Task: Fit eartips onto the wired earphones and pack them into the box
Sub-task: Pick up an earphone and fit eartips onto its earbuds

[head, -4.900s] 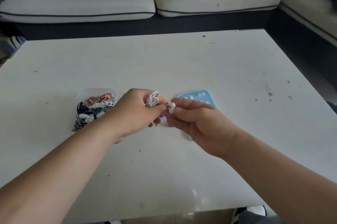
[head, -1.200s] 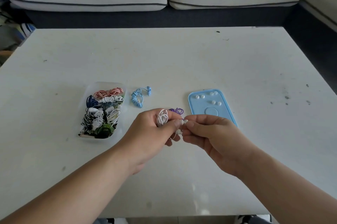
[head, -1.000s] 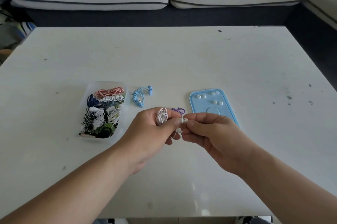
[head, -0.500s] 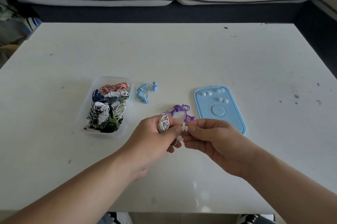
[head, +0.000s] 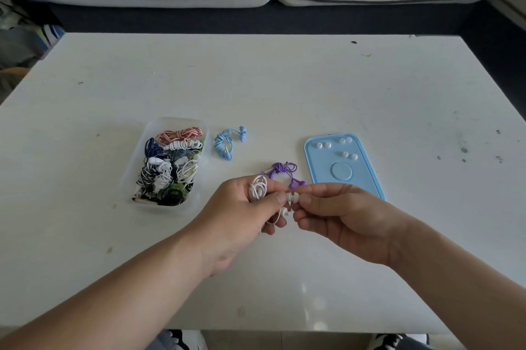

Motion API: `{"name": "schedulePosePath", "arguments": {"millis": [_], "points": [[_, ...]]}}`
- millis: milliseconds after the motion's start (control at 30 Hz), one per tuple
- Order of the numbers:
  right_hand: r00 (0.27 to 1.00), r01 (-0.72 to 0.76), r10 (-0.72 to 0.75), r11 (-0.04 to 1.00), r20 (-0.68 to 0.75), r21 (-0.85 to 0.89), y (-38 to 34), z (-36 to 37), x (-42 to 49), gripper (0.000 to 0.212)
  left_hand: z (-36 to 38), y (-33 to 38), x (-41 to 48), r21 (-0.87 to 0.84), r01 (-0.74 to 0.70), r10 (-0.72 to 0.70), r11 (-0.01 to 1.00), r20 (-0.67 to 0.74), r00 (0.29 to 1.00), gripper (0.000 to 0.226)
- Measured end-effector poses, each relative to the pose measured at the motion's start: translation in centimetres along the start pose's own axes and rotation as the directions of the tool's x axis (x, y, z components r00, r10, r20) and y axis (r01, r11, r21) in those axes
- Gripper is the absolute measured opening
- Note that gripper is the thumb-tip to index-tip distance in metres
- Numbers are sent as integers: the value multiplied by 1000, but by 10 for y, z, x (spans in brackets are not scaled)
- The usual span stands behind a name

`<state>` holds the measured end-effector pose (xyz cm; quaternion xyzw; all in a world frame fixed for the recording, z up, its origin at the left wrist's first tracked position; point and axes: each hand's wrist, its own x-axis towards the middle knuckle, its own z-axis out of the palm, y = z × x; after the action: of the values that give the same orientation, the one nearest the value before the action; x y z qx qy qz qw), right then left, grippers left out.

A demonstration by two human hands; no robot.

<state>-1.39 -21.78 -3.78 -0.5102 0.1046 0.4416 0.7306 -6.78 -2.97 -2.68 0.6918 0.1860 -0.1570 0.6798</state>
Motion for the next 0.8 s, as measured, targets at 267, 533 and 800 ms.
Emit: {"name": "schedulePosePath", "arguments": {"millis": [267,533,800], "points": [[1000,28,-28,999,-2,-35,-2,-2,1,24,2,2,2,-12,-5,5,1000,11,1000,12],[1000,15,-16,1000,-14,-20,-2,-5,2,32,4,4,3,56,-53,53,997,4,999,21],[999,38,-39,998,-20,-59,-6,-3,2,27,2,10,5,67,-89,90,994,2,996,15]]}}
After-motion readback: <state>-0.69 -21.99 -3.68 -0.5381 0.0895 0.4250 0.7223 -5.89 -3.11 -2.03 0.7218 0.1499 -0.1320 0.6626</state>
